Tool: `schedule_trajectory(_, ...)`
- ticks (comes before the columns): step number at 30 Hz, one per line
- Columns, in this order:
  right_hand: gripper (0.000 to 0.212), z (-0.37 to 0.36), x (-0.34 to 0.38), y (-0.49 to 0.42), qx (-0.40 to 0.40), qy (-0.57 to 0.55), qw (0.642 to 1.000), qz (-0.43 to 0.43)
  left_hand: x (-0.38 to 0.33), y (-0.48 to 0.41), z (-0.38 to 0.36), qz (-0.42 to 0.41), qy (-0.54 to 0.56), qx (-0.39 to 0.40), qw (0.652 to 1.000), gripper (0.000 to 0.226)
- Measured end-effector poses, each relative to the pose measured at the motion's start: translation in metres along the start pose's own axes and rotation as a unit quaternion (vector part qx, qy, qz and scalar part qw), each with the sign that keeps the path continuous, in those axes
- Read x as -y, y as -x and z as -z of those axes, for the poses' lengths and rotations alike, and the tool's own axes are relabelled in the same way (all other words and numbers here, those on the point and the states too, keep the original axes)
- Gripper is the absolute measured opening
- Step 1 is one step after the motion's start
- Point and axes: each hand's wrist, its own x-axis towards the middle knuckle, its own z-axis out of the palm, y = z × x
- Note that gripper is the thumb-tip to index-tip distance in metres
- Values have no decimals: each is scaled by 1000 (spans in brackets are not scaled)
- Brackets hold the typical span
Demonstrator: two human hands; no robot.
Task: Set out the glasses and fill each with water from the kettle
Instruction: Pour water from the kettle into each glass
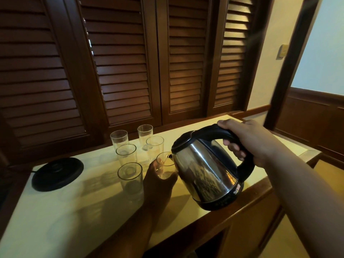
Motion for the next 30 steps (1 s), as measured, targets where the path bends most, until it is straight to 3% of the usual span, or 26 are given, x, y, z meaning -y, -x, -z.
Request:
schedule_trajectory(20,45,1,0,-1,-3,4,1000,8,0,0,-2,5,-8,-5,1000,70)
schedule_trajectory(30,45,3,-16,1,-22,-31,999,7,-2,2,-2,21,-4,1,1000,77)
